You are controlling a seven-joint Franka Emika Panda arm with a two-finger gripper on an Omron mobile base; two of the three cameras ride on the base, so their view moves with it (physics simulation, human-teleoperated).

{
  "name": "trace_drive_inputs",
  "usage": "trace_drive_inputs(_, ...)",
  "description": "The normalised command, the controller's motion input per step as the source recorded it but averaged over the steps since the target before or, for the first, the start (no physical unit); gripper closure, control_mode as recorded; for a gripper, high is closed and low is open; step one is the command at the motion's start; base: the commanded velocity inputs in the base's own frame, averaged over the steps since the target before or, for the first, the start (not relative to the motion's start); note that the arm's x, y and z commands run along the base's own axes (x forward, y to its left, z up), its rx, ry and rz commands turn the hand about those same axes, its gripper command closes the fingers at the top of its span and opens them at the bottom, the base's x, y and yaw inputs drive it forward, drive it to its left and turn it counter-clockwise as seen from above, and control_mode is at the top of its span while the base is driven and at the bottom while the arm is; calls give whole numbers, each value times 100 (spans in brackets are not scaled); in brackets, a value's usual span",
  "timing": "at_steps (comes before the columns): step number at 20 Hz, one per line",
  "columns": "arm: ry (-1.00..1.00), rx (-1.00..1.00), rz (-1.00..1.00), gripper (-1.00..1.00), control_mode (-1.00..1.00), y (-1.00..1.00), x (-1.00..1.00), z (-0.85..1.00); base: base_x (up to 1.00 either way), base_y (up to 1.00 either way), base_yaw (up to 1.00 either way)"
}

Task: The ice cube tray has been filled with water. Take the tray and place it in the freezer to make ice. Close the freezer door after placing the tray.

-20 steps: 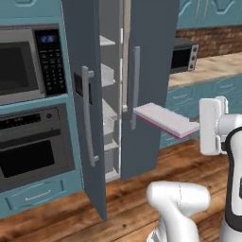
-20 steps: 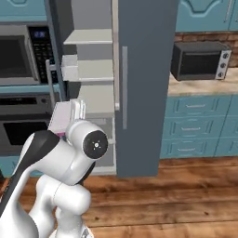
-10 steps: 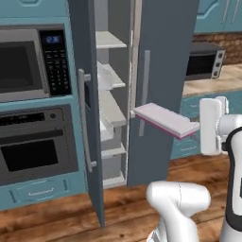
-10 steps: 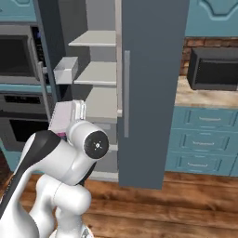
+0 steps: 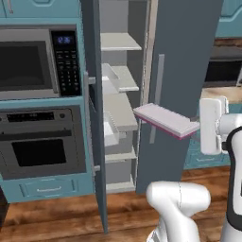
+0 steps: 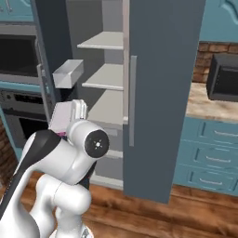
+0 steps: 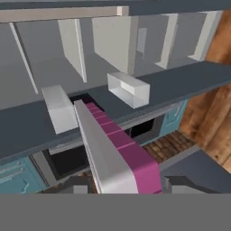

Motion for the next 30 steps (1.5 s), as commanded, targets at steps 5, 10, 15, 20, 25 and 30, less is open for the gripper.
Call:
trace_drive_inputs(5, 0, 0, 0, 100, 100, 0, 0, 0, 34, -48, 24)
trace_drive_inputs(10, 0, 0, 0, 100, 100, 0, 0, 0, 21, -53, 18)
trace_drive_inputs(15, 0, 0, 0, 100, 100, 0, 0, 0, 53, -19, 15)
trace_drive_inputs(20, 0, 0, 0, 100, 100, 0, 0, 0, 72, 0, 8)
trace_drive_inputs(25, 0, 0, 0, 100, 100, 0, 0, 0, 64, 0, 16)
trace_drive_inputs(30, 0, 0, 0, 100, 100, 0, 0, 0, 60, 0, 15)
